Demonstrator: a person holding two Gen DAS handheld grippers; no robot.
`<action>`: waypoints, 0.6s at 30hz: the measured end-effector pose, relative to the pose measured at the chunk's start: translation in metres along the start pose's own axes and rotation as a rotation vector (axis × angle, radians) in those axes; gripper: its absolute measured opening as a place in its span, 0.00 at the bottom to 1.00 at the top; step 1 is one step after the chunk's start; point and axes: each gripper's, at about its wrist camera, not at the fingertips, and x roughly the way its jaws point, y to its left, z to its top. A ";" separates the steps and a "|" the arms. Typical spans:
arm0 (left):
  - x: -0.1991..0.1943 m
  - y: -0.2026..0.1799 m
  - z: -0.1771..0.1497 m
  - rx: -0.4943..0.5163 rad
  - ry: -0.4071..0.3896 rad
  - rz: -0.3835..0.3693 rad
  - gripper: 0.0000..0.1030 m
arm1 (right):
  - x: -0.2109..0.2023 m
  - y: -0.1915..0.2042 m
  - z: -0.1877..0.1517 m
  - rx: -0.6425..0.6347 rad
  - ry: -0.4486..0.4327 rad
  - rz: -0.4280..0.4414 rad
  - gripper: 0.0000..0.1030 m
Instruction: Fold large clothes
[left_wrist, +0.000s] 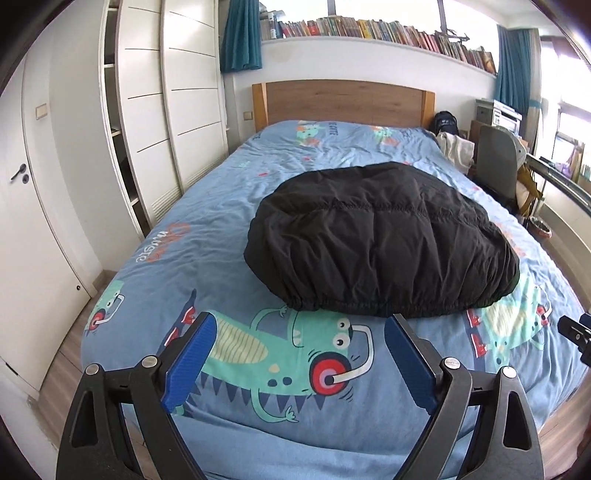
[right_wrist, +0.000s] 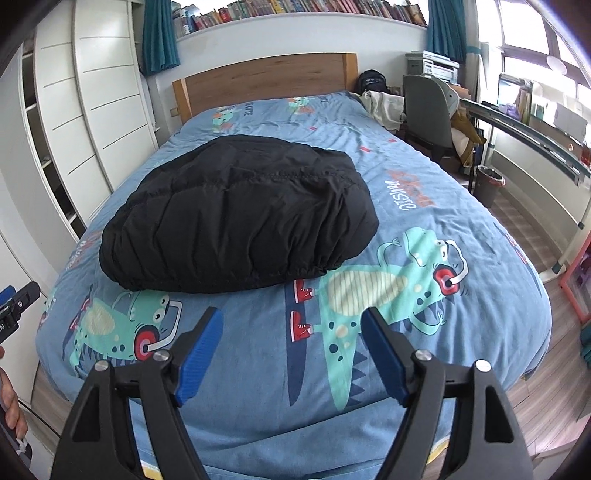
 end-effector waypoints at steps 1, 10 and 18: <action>0.001 -0.002 -0.001 0.002 0.003 -0.003 0.89 | 0.001 0.002 -0.001 -0.004 0.000 -0.002 0.80; 0.013 -0.015 -0.010 0.054 0.020 0.006 0.90 | 0.027 0.005 -0.014 0.000 0.049 -0.027 0.82; 0.029 -0.020 -0.018 0.071 0.057 -0.003 0.91 | 0.042 0.009 -0.018 -0.017 0.075 -0.029 0.82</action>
